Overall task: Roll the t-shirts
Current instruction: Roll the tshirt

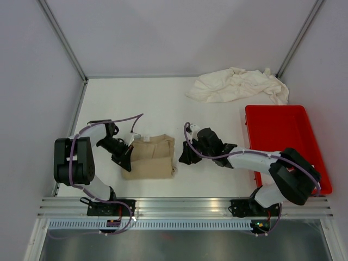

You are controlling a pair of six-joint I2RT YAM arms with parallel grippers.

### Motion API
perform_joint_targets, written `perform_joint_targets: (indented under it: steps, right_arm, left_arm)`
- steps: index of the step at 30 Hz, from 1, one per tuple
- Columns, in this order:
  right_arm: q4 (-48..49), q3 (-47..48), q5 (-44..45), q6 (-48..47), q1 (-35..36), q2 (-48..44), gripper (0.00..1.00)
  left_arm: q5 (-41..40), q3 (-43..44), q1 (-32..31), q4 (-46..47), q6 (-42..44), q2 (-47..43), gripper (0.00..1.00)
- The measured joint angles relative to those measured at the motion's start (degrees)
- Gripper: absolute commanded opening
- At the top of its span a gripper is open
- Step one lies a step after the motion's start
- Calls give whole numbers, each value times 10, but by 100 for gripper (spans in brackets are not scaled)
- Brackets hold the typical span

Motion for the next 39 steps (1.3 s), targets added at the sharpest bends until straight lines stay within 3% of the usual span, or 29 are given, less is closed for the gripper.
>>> perform_joint_targets:
  steps: [4, 6, 8, 12, 16, 23, 31, 39]
  right_arm:
    - [-68, 25, 115, -68, 40, -96, 35]
    - [-63, 42, 147, -91, 85, -114, 27]
    - [-46, 55, 156, -104, 127, -107, 20]
    - [-10, 80, 135, -109, 164, -33, 17]
    - [24, 88, 123, -101, 165, 42, 15]
    - [95, 100, 111, -54, 158, 90, 11]
    - [159, 83, 93, 31, 106, 143, 10]
    - [175, 80, 97, 75, 100, 167, 9]
  left_arm:
    - [0, 0, 1, 2, -6, 0, 9]
    - [-1, 0, 1, 2, -9, 0, 10]
    - [-2, 0, 1, 3, -11, 0, 11]
    - [-9, 1, 1, 4, -14, 0, 12]
    - [-16, 5, 1, 5, -18, 0, 18]
    - [-31, 22, 1, 6, -20, 0, 26]
    - [-33, 49, 0, 3, -30, -14, 54]
    - [-8, 134, 0, 19, -66, -125, 57]
